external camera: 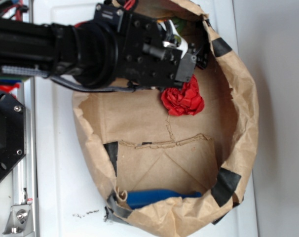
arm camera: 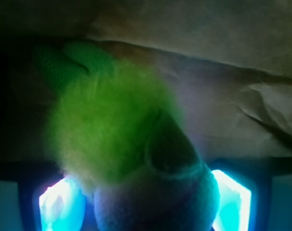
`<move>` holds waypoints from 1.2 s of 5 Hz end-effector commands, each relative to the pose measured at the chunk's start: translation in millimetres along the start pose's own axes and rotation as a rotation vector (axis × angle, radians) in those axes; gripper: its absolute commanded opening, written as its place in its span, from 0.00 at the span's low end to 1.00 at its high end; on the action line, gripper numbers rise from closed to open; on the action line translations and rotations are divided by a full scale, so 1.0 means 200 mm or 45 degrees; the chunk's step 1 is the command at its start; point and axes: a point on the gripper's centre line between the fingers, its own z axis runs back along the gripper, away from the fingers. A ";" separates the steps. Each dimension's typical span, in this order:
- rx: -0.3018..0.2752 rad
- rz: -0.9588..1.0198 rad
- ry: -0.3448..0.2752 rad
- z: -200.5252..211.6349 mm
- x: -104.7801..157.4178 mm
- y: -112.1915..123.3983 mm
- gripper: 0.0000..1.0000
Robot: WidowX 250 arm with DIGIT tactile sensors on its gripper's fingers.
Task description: Grab the green animal.
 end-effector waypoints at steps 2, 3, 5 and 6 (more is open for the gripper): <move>-0.013 0.062 -0.004 0.02 0.07 0.06 0.00; -0.020 0.057 0.003 0.03 0.07 0.06 0.00; -0.179 -0.039 0.122 0.28 0.03 0.01 0.00; -0.343 -0.177 0.286 0.53 0.00 -0.02 0.00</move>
